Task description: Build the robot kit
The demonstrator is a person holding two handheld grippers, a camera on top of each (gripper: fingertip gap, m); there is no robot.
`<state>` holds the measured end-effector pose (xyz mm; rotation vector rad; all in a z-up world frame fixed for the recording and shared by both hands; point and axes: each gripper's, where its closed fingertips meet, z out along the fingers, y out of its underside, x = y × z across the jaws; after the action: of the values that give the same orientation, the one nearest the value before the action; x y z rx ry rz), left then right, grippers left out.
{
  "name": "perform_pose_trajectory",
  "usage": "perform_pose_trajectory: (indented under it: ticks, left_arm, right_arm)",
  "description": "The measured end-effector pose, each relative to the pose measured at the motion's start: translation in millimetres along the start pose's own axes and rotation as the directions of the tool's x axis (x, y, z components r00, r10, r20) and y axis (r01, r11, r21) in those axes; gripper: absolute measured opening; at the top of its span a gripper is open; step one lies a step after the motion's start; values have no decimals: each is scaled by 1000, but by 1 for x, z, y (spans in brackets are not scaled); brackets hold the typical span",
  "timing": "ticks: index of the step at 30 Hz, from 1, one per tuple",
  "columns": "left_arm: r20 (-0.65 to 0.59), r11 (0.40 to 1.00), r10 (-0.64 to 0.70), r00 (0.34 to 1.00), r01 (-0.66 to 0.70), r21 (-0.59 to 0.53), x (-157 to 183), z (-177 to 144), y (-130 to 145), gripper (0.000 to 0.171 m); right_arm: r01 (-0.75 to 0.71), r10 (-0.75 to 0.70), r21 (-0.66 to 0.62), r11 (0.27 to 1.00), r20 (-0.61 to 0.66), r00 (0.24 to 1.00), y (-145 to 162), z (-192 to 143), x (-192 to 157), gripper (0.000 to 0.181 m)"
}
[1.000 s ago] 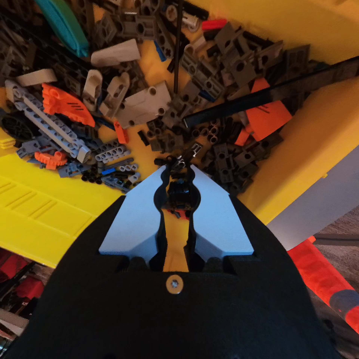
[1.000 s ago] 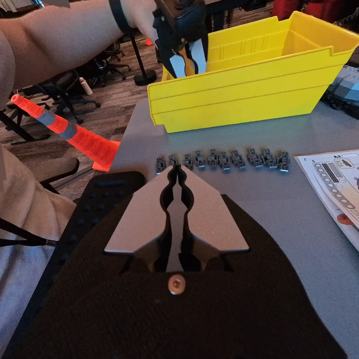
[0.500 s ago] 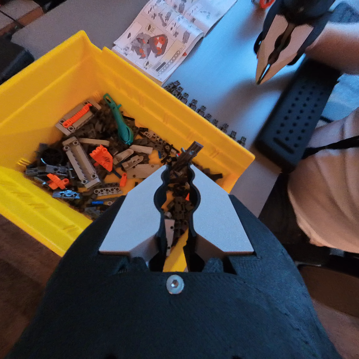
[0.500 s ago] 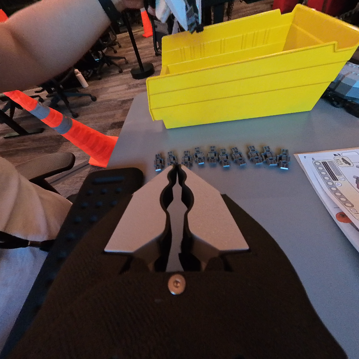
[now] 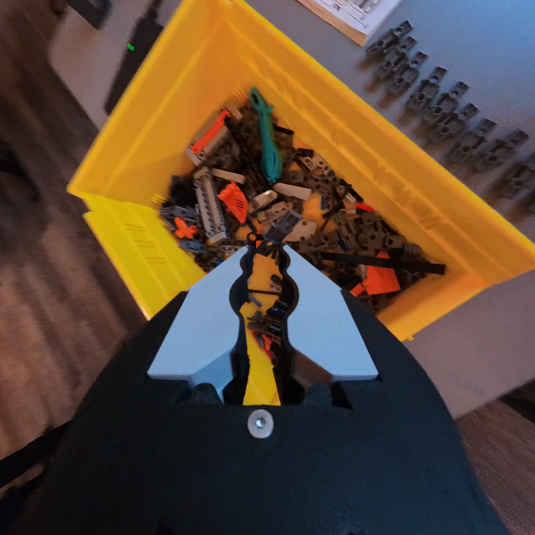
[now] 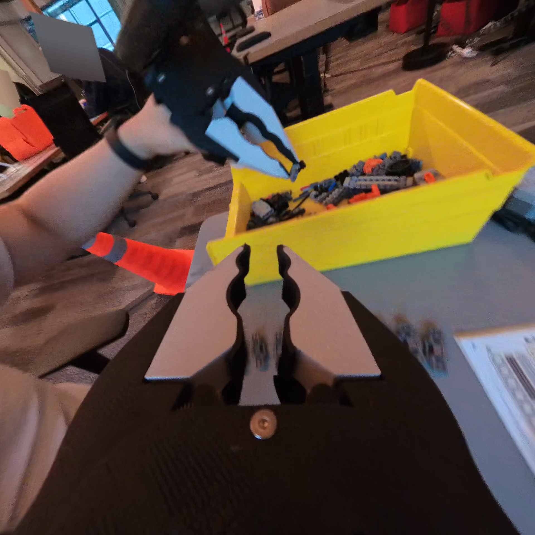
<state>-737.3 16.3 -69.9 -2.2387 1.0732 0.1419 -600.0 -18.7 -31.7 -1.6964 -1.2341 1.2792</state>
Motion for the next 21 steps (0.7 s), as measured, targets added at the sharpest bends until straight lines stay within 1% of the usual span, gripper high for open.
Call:
perform_pose_trajectory:
  ticks: [1, 4, 6, 8, 10, 12, 14, 16, 19, 20, 21]
  left_arm:
    - [47, 1000, 13, 999, -14, 17, -2, -3, -2, 15]
    - [129, 999, 29, 991, -33, 27, -4, -9, -2, 15]
    - [144, 999, 21, 989, -26, 31, -3, -13, -1, 15]
    - [147, 999, 3, 989, -9, 41, -3, -16, 0, 15]
    - [152, 998, -15, 988, 6, 59, -3, -20, 0, 15]
    - [146, 997, -13, 989, 2, 71, -1, -22, -1, 15]
    - [144, 997, -6, 990, -5, 77, 0, -24, -2, 15]
    - [127, 994, -15, 992, 1, 106, 3, -25, -7, 15]
    - [109, 992, -25, 994, 11, 128, 6, -26, -11, 15]
    - [105, 991, -23, 994, 9, 134, 7, -26, -13, 15]
    - [104, 991, -23, 994, 9, 135, 7, -26, -13, 15]
  right_arm:
    - [-24, 24, -14, 1000, -5, 1000, -12, 17, 5, 23]
    - [-64, 63, -32, 997, -39, 997, -36, 63, 22, 23]
    - [-79, 78, -54, 995, -35, 996, -41, 85, 24, 22]
    - [-103, 102, -85, 991, -23, 995, -40, 100, 21, 23]
    - [-91, 93, -114, 989, 4, 996, -38, 110, 13, 22]
    - [-59, 57, -128, 990, -18, 998, -36, 114, 12, 22]
    - [-28, 24, -118, 993, -38, 999, -39, 115, 13, 16]
    - [-30, 27, -116, 993, -31, 999, -39, 116, 13, 9]
    - [-57, 59, -140, 989, 13, 998, -35, 118, 10, 12]
    - [-66, 68, -144, 987, 11, 998, -33, 118, 11, 12]
    - [-68, 71, -143, 987, 11, 997, -33, 118, 12, 8]
